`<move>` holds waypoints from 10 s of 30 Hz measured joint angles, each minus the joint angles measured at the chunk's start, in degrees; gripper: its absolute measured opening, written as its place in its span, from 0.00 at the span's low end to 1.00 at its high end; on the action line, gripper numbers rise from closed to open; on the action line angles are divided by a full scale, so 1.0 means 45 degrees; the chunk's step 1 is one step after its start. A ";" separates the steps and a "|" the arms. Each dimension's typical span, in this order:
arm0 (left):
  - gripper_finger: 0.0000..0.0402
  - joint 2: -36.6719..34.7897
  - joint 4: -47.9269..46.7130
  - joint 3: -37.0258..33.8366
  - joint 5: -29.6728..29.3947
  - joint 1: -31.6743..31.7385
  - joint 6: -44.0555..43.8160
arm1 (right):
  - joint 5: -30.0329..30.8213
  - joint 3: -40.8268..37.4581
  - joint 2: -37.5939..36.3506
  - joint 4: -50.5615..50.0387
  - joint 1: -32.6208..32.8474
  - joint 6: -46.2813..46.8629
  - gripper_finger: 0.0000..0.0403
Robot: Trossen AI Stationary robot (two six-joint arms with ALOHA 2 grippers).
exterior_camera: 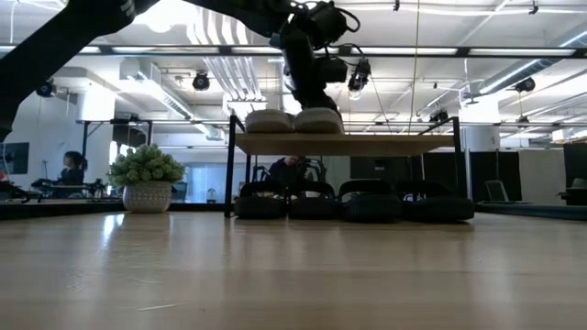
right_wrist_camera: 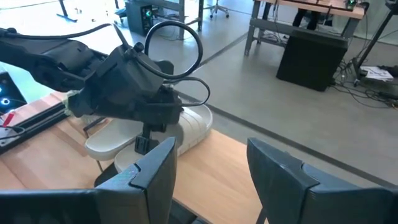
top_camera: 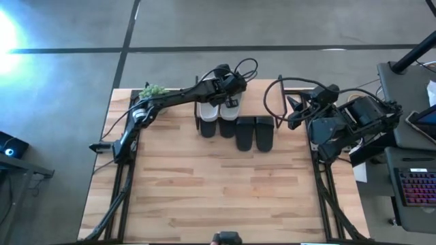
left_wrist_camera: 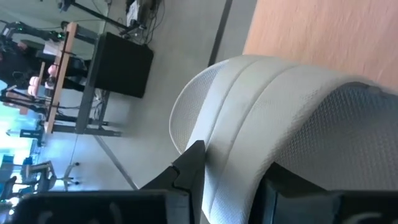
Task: Pick and place slides into the shelf
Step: Put the white slide on the shelf, then adjust the slides on the shelf and under the shelf
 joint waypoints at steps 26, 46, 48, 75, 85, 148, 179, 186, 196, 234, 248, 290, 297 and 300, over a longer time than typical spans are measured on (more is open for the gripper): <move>0.44 -0.0534 -0.0358 -0.0021 -0.0451 -0.0250 -0.0210 | 0.0006 0.0000 0.0000 -0.0010 0.0000 -0.0105 0.46; 0.44 -0.0583 -0.0797 -0.0555 0.0601 0.0116 -0.1683 | -0.0297 0.0000 0.0000 0.0005 0.0000 -0.0146 0.46; 0.44 -0.0583 -0.1446 -0.0491 0.1280 0.0171 -0.2215 | -0.0330 0.0000 0.0000 0.0019 -0.0002 -0.0146 0.46; 0.44 -0.2837 -0.2107 -0.0322 0.3556 -0.0379 -0.4114 | -0.1545 -0.0967 -0.0025 -0.0009 -0.0093 0.2030 0.46; 0.44 -0.4180 -0.2791 -0.0754 0.6827 -0.0590 -0.5889 | -0.2379 -0.1150 -0.0067 -0.0014 -0.0364 0.3051 0.46; 0.00 -1.0510 -0.5220 -0.8089 0.7560 -0.0553 -0.8155 | -1.2215 -0.6144 0.4294 1.1245 -0.7114 -0.1535 0.03; 0.00 -1.0501 -0.4233 -0.8851 0.7576 -0.0555 -0.7203 | -1.1838 -1.2058 0.3521 1.4504 -0.3774 0.6534 0.03; 0.00 -1.0498 -0.4206 -0.8851 0.7484 -0.0555 -0.6772 | -1.2044 -1.2308 0.3734 1.4583 -0.3774 0.6717 0.03; 0.00 -1.0501 -0.3615 -0.8851 0.7192 -0.0555 -0.6743 | -1.1779 -1.2212 0.5390 1.6081 -0.3774 0.6649 0.03; 0.00 -1.0501 -0.3583 -0.8851 0.7192 -0.0550 -0.6768 | -0.8736 -1.2123 0.5767 1.6434 -0.5168 0.4022 0.03; 0.00 -1.0501 -0.3583 -0.8851 0.7192 -0.0550 -0.6787 | -0.7855 -1.2123 0.3513 1.3845 -0.3277 0.4671 0.03; 0.00 -1.0496 -0.3607 -0.8851 0.7195 -0.0550 -0.6748 | -0.6540 -1.3202 0.4595 1.1881 -0.4060 0.7380 0.03; 0.00 -1.0496 -0.3602 -0.8851 0.7192 -0.0548 -0.6748 | -0.6613 -1.3177 0.4595 1.3512 -0.4467 0.5280 0.03; 0.00 -1.0496 -0.3601 -0.8852 0.7192 -0.0546 -0.6753 | -0.6713 -1.3182 0.4569 1.3322 -0.4532 0.5295 0.03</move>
